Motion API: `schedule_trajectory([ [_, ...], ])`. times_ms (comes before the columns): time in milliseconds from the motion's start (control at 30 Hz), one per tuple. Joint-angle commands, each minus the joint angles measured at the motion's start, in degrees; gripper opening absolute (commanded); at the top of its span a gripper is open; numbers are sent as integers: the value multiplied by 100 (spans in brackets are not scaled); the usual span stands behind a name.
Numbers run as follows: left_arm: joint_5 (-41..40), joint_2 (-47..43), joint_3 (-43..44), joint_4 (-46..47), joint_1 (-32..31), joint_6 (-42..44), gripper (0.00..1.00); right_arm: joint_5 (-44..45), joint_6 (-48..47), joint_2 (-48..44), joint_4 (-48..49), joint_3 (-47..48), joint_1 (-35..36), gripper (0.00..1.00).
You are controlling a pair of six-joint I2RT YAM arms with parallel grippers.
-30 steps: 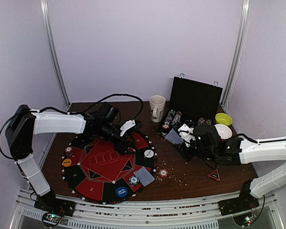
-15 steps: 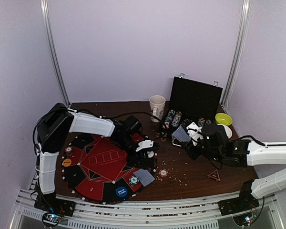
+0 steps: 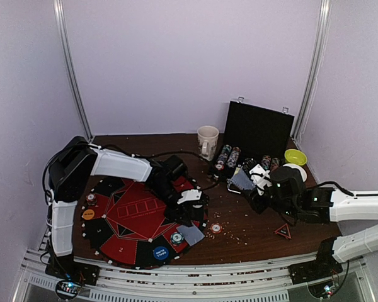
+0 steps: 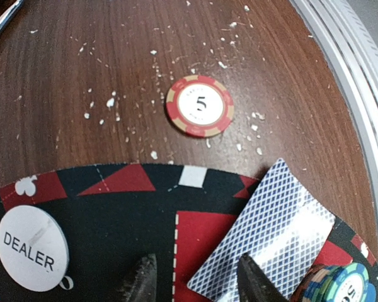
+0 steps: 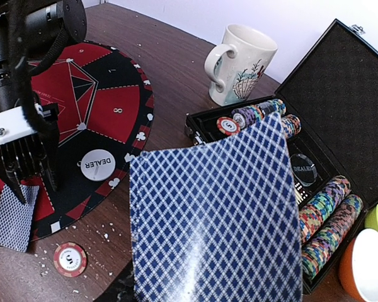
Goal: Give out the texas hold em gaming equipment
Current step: Pick up the poker card from position 10.
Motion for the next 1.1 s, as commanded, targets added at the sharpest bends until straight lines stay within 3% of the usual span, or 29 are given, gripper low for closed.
schedule_trajectory([
  [0,-84,-90,-81,-265,-102,65,41,153,-105,-12,-27,82,-34,48],
  [300,-167,-172,-164,-264,-148,152,19,216,-236,-16,-25,109,-33,48],
  [400,-155,-250,-120,-260,-152,196,1,243,-259,-11,-53,125,-36,48],
  [1067,277,-1522,-397,711,-152,-77,0,220,-364,-36,-98,211,-43,48],
])
